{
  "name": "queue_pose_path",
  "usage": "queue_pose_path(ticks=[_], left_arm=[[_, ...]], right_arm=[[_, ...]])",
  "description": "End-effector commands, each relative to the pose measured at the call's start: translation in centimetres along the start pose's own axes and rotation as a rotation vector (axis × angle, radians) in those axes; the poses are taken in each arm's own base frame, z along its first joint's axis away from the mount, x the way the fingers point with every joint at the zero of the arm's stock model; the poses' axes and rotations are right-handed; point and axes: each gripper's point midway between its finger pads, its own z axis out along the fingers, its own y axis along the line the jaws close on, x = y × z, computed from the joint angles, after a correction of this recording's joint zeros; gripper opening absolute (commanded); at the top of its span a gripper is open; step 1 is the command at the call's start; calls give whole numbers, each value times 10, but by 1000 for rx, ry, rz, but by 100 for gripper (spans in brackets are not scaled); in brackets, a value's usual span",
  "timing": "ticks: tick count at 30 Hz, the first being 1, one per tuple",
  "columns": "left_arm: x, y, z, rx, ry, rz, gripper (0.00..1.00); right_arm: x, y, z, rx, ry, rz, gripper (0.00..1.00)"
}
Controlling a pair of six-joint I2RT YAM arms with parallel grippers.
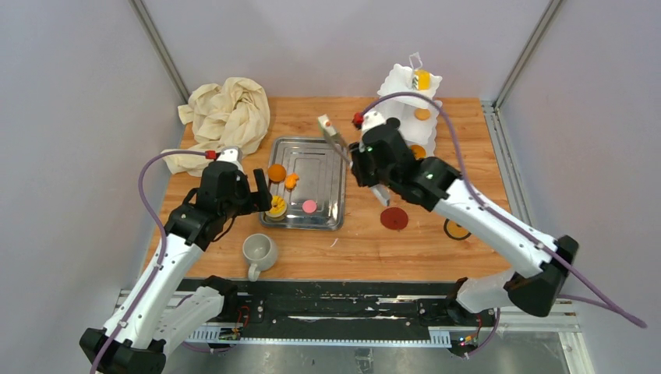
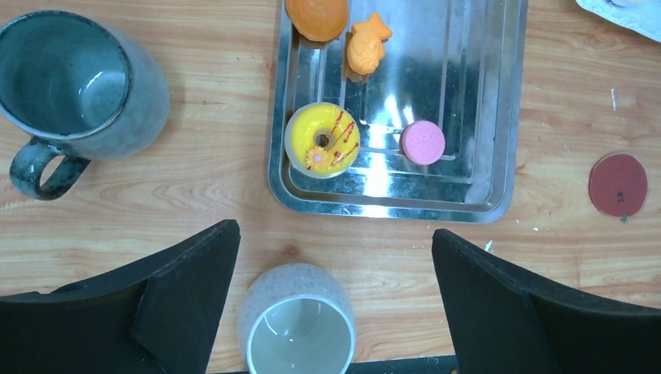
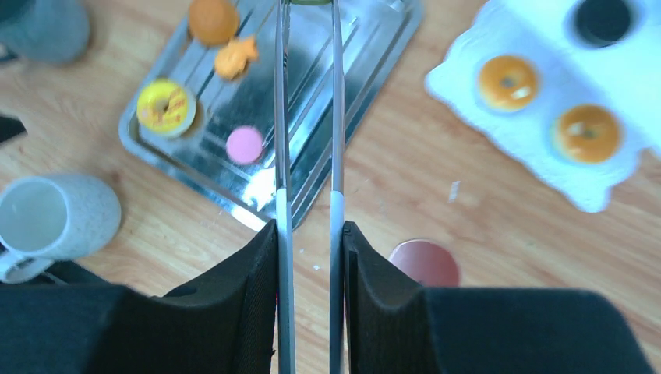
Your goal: Serve the afternoon tea
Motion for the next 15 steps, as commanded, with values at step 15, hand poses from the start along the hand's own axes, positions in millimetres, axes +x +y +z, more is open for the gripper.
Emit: queue_pose_path(ticks=[15], left_arm=[[-13, -9, 2, 40, -33, -5, 98]], right_arm=[[-92, -166, -89, 256, -183, 162, 3]])
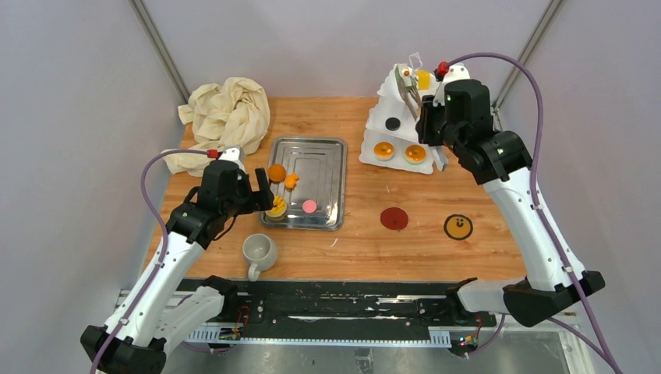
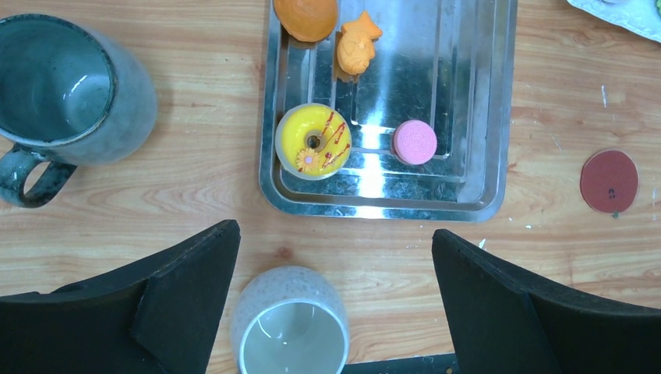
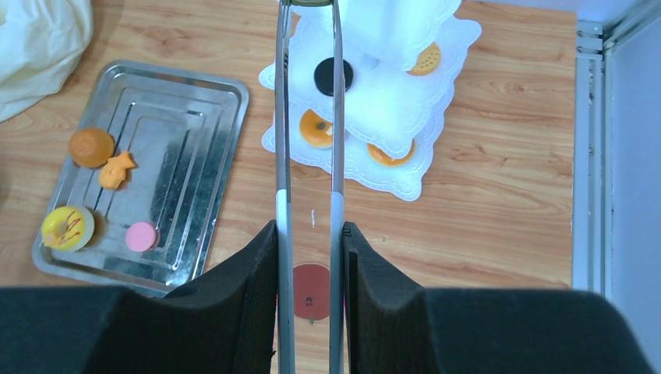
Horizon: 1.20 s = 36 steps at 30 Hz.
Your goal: Serve the afternoon tea
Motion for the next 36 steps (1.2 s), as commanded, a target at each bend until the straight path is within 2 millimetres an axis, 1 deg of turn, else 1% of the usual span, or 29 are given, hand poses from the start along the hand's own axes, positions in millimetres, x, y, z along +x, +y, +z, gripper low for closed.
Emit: queue_pose_path(ticks=[1, 5, 11, 15, 17, 20, 22, 26, 30, 33, 36], left_arm=[[-13, -4, -2, 18, -40, -4, 98], [-13, -2, -4, 13, -42, -2, 98], [-11, 0, -4, 6, -41, 7, 98], [-11, 1, -4, 1, -39, 12, 98], [-11, 1, -4, 0, -40, 12, 98], [-10, 2, -3, 0, -39, 12, 98], [-9, 1, -3, 1, -37, 11, 98], [-9, 1, -2, 1, -38, 9, 98], [-10, 1, -3, 0, -40, 10, 98], [-10, 1, -3, 0, -40, 10, 98], [-10, 1, -3, 0, -41, 10, 98]], right_arm=[[-16, -5, 9, -14, -6, -4, 3], [-18, -9, 24, 2, 11, 6, 4], [-12, -15, 43, 20, 40, 30, 5], [-7, -21, 51, 37, 46, 47, 8], [-5, -22, 53, 39, 51, 51, 14], [-2, -23, 56, 40, 61, 52, 27], [-2, -24, 58, 42, 64, 54, 31], [0, -24, 61, 42, 73, 55, 35], [-1, -25, 61, 41, 71, 56, 38], [-4, -23, 56, 27, 58, 60, 41], [-10, -21, 46, 12, 34, 69, 41]])
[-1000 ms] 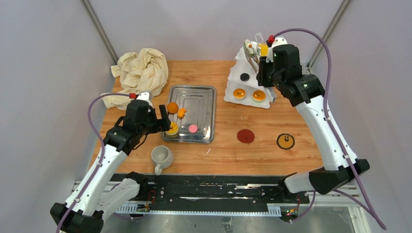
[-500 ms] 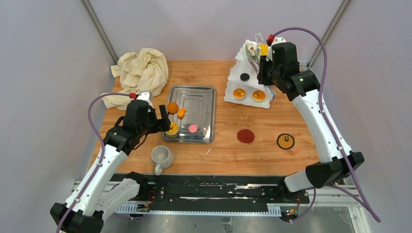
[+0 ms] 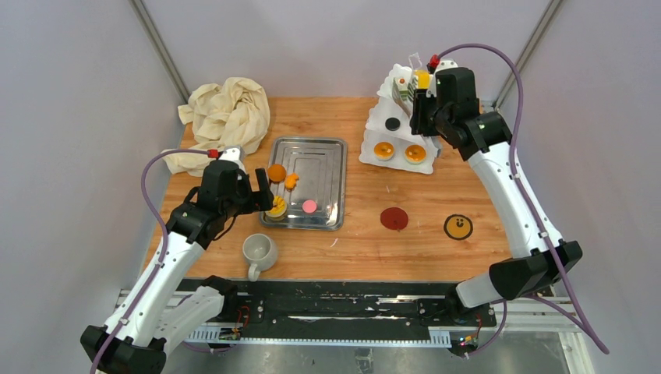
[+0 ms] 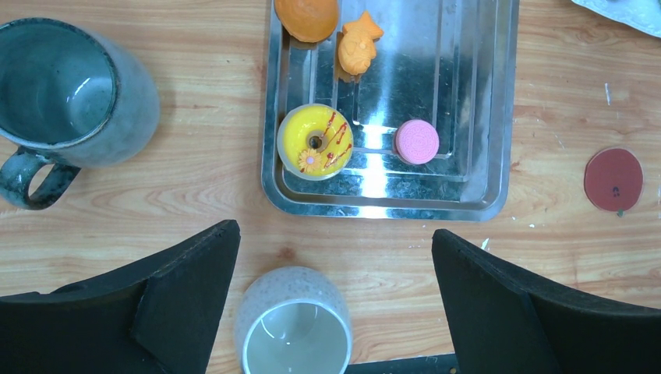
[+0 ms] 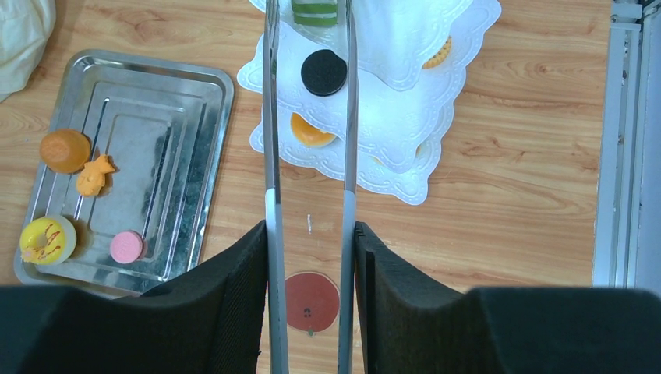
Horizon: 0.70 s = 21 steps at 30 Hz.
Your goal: Serve the afternoon tea
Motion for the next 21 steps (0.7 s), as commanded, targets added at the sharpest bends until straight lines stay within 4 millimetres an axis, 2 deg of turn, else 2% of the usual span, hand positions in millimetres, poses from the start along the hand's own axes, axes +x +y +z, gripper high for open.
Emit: queue_pose_path(ticks=[1, 7, 12, 16, 21], left_arm=[[-10, 1, -3, 0, -40, -2, 98], [-10, 0, -3, 6, -38, -3, 98], [-13, -2, -4, 10, -42, -7, 98], [-15, -6, -6, 26, -44, -20, 98], [-19, -10, -6, 40, -47, -32, 98]], right_arm=[[-20, -2, -21, -25, -84, 38, 41], [-24, -1, -57, -66, -123, 23, 40], [-16, 7, -91, -147, -139, -7, 31], [7, 32, -108, -255, -106, -66, 29], [55, 75, -107, -355, -27, -140, 29]])
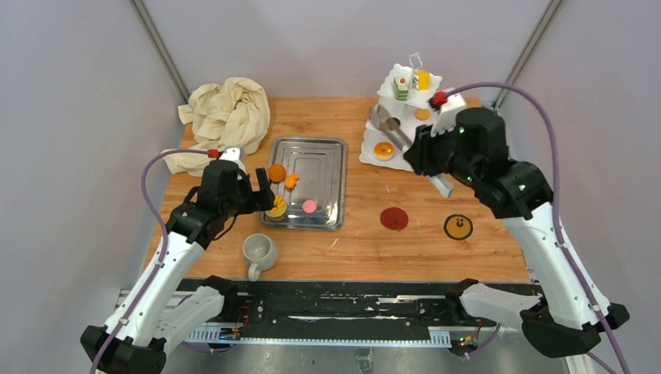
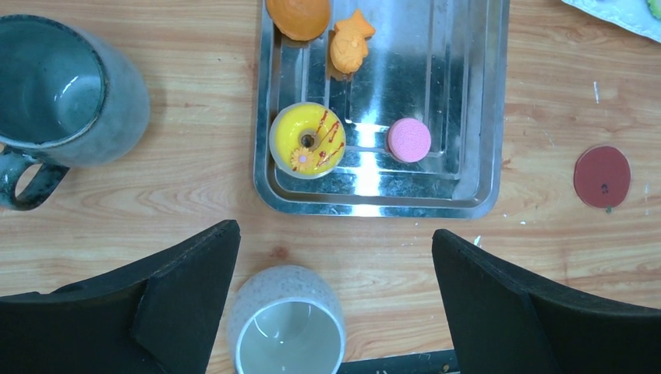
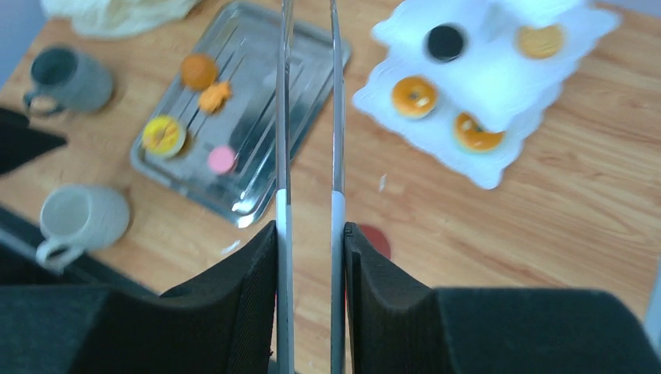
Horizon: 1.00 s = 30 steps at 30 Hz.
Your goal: Serve the afternoon tea
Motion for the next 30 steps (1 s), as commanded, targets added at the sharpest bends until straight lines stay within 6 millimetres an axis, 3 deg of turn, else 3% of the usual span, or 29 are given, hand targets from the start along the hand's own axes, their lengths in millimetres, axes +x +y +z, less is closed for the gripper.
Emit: queue_pose_path(ticks=[1, 6, 13, 17, 23, 30], left_arm=[[-18, -6, -5, 20, -47, -20, 98], [-13, 2, -3, -21, -23, -16, 98], [-22, 16, -11, -100, -69, -18, 98], [-24, 19, -13, -116, -73, -21, 98], [-18, 21, -15, -118, -59, -21, 98], [-15, 24, -17, -123, -57, -12, 98]], right_arm=[[53, 42, 16, -122, 133, -53, 29], [107, 76, 42, -166, 222, -35, 32], [153, 123, 86, -207, 280, -28, 39], [162, 149, 114, -209, 309, -52, 42], [178, 169, 158, -158, 370, -86, 46], [186, 191, 185, -138, 382, -58, 51]])
